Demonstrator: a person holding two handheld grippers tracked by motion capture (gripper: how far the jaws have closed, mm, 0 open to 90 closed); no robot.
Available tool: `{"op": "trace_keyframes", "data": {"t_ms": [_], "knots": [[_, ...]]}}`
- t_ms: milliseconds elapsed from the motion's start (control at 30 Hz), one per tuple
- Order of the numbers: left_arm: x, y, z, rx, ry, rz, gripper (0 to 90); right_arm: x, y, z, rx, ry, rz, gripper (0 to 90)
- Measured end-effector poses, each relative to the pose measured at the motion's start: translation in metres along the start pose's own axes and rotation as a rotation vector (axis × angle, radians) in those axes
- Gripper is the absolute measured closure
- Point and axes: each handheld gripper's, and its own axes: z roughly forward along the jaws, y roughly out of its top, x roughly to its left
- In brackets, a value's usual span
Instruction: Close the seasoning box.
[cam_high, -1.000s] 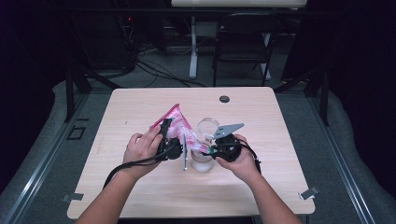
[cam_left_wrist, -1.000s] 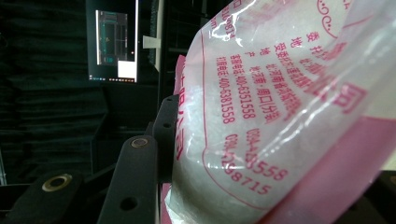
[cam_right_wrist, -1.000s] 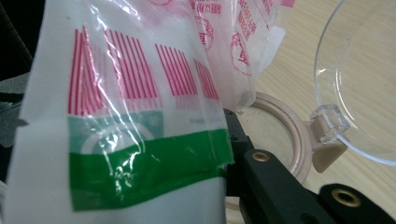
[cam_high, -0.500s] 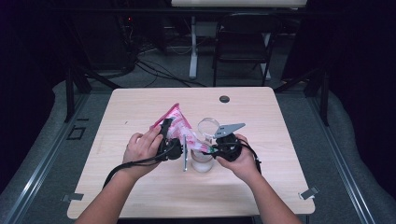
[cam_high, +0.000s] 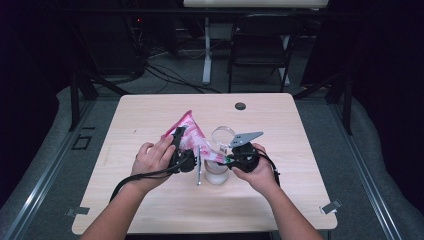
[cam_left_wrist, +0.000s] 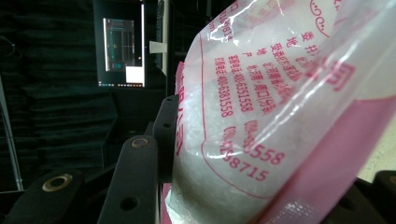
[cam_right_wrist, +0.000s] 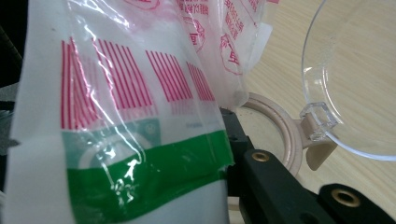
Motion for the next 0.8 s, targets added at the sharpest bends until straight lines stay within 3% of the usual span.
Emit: {"op": "trace_keyframes", "data": {"t_ms": [800], "knots": [[0.0013, 0.0035, -0.0022, -0.01, 0.012, 0.011, 62.4, -0.0024, -0.0011, -0.0002, 0.003, -0.001, 0.01, 90.0]]}}
